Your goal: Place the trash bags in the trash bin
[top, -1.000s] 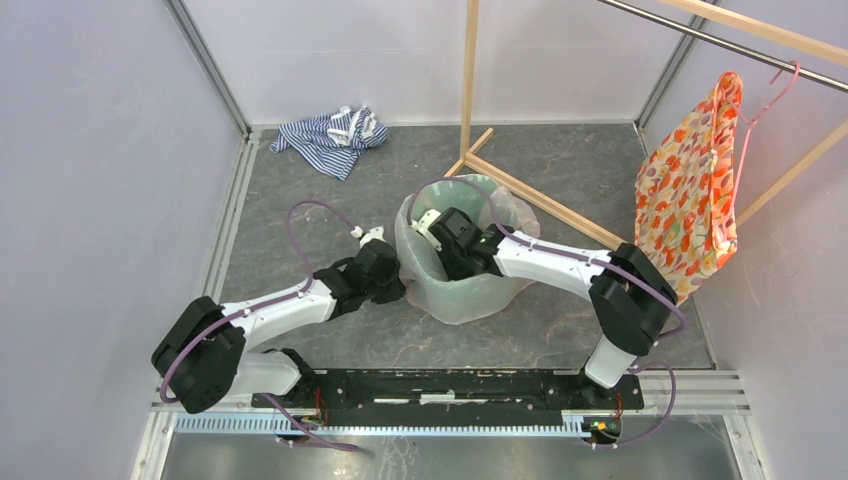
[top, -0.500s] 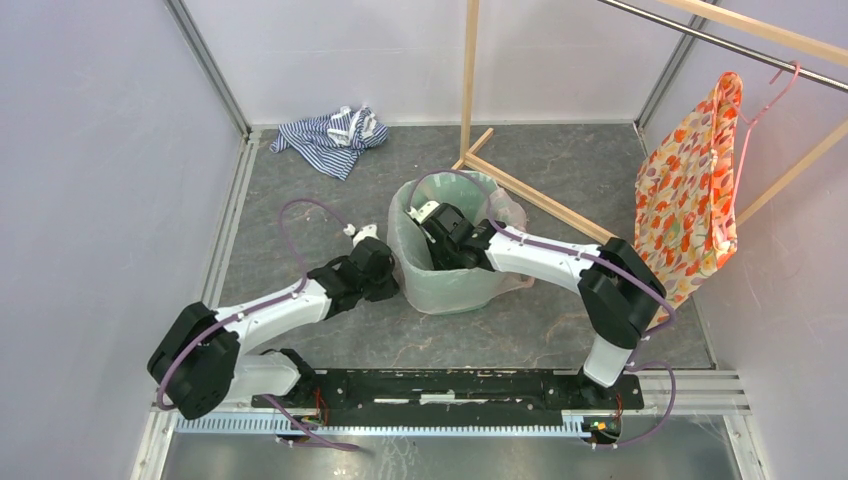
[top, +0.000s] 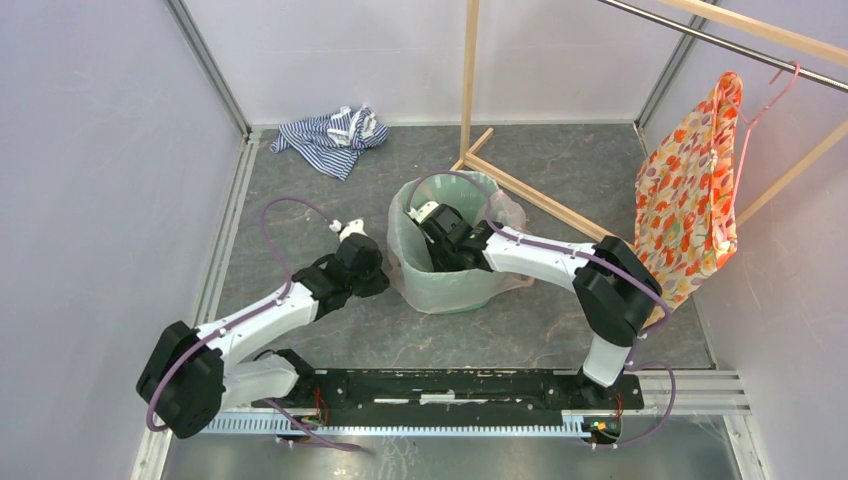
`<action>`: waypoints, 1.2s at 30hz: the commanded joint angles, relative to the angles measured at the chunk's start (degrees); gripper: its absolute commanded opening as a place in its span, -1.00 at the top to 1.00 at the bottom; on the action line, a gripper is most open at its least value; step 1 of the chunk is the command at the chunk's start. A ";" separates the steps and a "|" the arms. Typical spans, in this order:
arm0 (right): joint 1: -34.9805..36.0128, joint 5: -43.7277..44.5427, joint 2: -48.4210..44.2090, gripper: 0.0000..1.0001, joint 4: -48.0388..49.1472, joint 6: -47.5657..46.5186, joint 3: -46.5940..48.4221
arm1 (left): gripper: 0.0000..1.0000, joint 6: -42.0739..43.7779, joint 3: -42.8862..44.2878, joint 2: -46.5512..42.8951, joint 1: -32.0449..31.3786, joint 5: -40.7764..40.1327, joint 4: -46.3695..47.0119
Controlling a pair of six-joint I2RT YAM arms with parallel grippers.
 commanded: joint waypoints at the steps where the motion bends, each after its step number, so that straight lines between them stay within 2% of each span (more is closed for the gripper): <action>1: -0.36 0.92 2.10 -0.57 1.06 2.60 -1.74 | 0.96 1.99 1.06 -3.11 1.09 0.03 -2.06; 13: -0.34 3.13 2.77 -0.57 1.86 3.90 -1.18 | 0.96 1.86 5.91 -8.39 7.03 7.05 -4.97; 18: -0.40 3.02 2.85 -0.57 1.56 3.85 -0.68 | 0.94 -0.34 5.41 -9.11 8.38 11.57 -0.06; 26: -0.43 2.61 2.69 -0.57 1.87 3.94 -0.84 | 0.94 -3.45 -0.47 -1.35 8.17 20.86 14.09; 36: -0.60 1.82 1.15 -0.59 2.09 2.02 -1.51 | 0.96 -2.33 -3.42 8.36 7.94 17.29 17.40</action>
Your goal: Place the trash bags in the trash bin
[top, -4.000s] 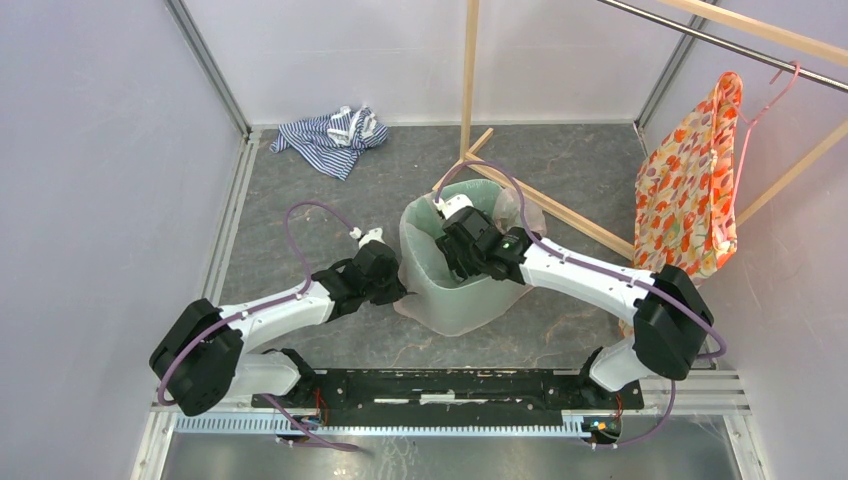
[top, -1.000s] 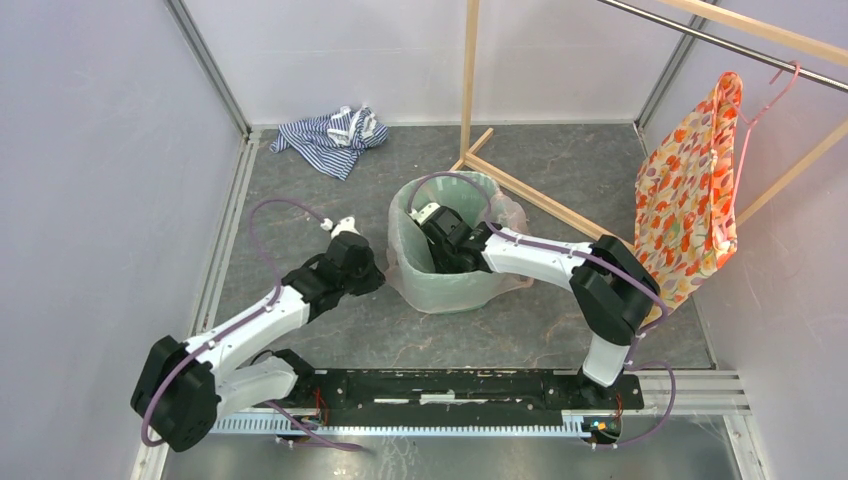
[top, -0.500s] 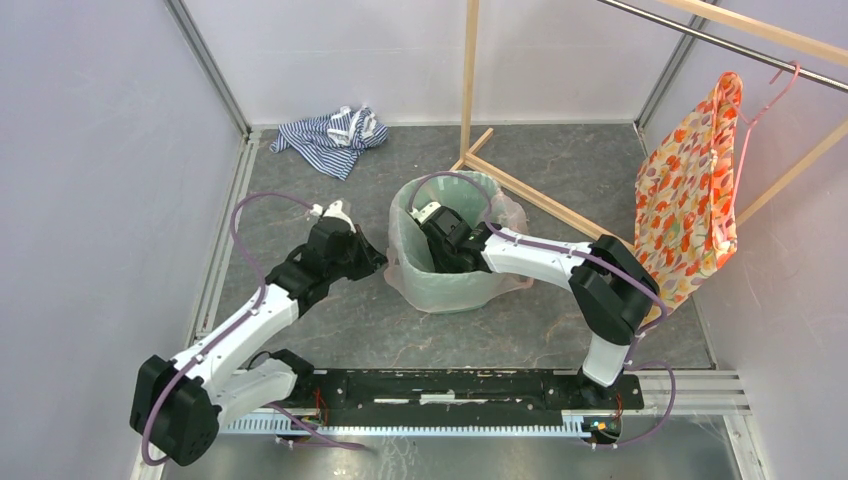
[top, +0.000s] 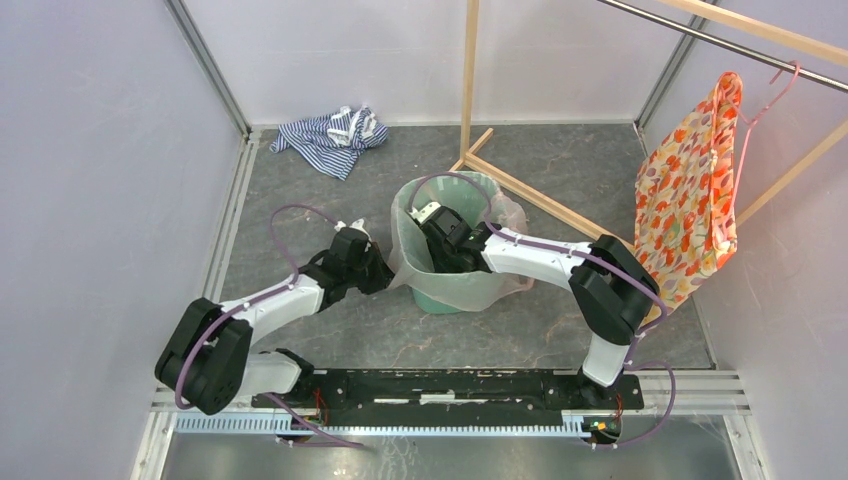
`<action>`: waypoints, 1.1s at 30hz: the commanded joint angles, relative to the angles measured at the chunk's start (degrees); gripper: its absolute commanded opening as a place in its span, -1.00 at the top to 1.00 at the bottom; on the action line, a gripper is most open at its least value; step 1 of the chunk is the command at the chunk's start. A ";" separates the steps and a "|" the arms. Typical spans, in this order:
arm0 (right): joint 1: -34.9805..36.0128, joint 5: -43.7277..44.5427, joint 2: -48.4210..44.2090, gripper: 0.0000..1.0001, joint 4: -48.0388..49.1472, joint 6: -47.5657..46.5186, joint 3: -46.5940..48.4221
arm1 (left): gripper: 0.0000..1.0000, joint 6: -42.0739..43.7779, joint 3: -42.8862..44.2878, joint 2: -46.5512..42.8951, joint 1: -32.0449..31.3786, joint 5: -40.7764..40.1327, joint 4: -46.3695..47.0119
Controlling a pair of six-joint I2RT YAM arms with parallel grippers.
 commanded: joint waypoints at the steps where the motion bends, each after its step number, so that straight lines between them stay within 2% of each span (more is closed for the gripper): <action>1: -0.72 -0.56 -0.12 -0.59 0.97 -0.19 -0.77 | 0.96 -2.05 0.03 1.51 -0.23 -0.98 4.80; 6: -0.80 -2.62 -1.71 -0.61 -0.44 -1.33 0.46 | 0.95 -1.25 1.58 1.60 -0.24 0.26 5.68; 13: -0.76 -4.21 -3.65 -0.70 -4.87 -1.80 5.18 | 0.82 0.43 6.05 -0.07 -0.25 -0.39 1.98; 18: -0.65 -4.78 -4.58 -0.83 -7.04 -2.47 7.16 | 0.80 1.26 7.76 0.72 -0.23 -1.40 -0.27; 25: -0.66 -4.66 -5.37 -0.83 -9.70 -2.78 9.48 | 0.80 1.87 7.97 0.55 -0.23 -3.54 -2.07; 33: -0.64 -3.92 -6.27 -0.73 -10.35 -2.78 8.41 | 0.81 2.78 7.82 0.79 -0.23 -4.75 -3.50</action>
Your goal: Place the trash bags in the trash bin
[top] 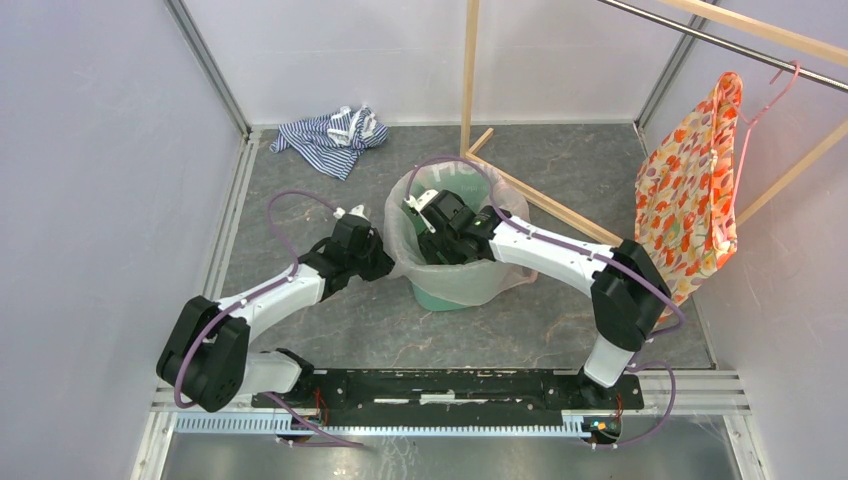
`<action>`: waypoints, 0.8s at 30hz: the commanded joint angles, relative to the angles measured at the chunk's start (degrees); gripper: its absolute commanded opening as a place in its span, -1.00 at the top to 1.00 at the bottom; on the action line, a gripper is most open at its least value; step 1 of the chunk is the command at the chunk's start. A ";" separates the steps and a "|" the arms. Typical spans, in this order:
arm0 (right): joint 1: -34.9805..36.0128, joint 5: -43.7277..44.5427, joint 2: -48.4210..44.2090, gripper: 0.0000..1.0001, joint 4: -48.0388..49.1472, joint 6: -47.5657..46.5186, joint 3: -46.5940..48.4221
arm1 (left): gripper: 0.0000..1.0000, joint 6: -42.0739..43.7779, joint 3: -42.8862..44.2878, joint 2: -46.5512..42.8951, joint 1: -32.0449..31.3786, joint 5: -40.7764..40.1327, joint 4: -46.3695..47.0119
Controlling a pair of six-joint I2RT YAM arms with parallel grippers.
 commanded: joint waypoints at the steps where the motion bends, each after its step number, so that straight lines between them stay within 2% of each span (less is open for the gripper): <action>1: -0.26 -0.13 -3.52 -0.71 0.17 -0.34 0.57 | 0.81 2.62 1.68 -0.68 -0.24 -1.60 -0.73; 10: 1.21 0.33 -5.22 -0.56 0.50 -0.47 0.44 | 0.81 3.57 3.77 -0.18 -0.23 -1.92 -2.19; 24: 1.39 0.04 -7.04 -0.62 1.44 3.39 3.13 | 0.81 4.55 5.44 0.43 -1.23 -3.84 -3.16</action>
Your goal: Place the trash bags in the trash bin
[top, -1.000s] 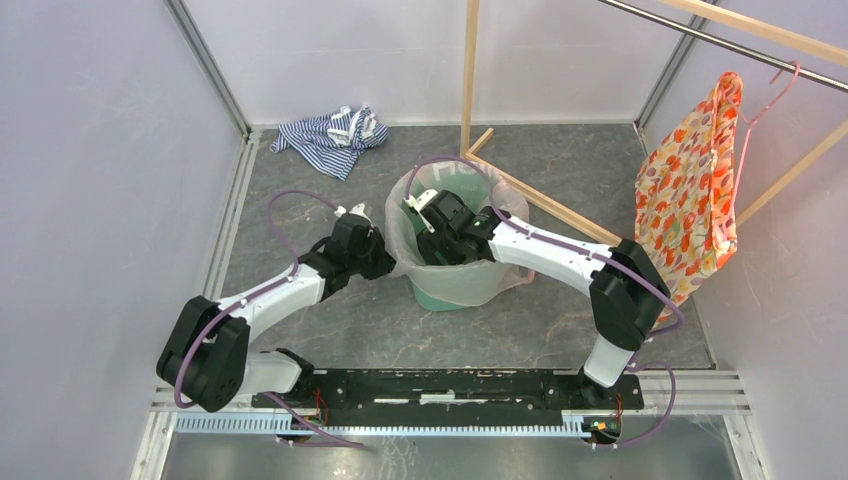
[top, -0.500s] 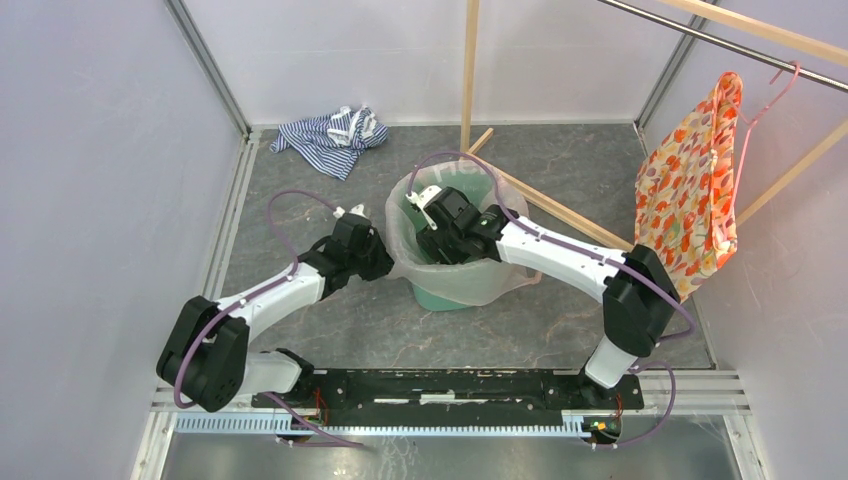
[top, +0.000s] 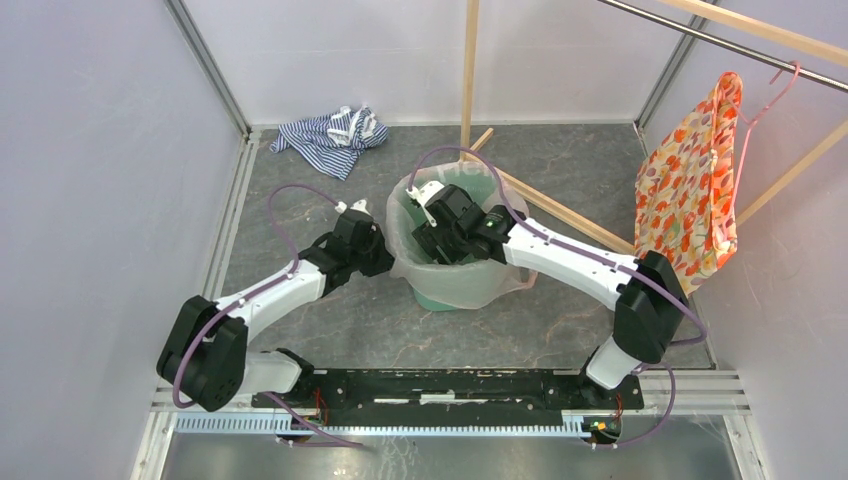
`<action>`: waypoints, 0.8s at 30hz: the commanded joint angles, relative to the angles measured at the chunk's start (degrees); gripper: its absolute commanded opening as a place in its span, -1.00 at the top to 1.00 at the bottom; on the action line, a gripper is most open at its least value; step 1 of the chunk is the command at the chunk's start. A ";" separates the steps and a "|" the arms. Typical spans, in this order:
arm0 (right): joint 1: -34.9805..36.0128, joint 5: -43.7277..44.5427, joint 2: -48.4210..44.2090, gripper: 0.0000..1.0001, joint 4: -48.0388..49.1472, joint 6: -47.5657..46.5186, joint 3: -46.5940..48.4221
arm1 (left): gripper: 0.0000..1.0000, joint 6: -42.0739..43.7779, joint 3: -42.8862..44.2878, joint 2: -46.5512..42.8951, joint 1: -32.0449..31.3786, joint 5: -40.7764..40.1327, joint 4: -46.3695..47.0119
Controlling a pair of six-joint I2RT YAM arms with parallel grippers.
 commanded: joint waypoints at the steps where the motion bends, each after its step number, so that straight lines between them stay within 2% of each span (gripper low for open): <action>1: 0.20 0.40 -1.48 -0.61 1.19 2.43 2.83 | 0.81 2.74 2.50 0.34 -0.93 -2.18 -0.17; 14: 0.15 0.66 -3.43 -0.59 -3.27 2.35 9.40 | 0.81 1.79 2.60 0.81 -1.27 -4.57 -0.72; 24: 0.24 4.22 -8.10 -0.61 -10.23 2.49 18.92 | 0.81 0.91 2.03 1.37 -1.31 -5.06 -0.26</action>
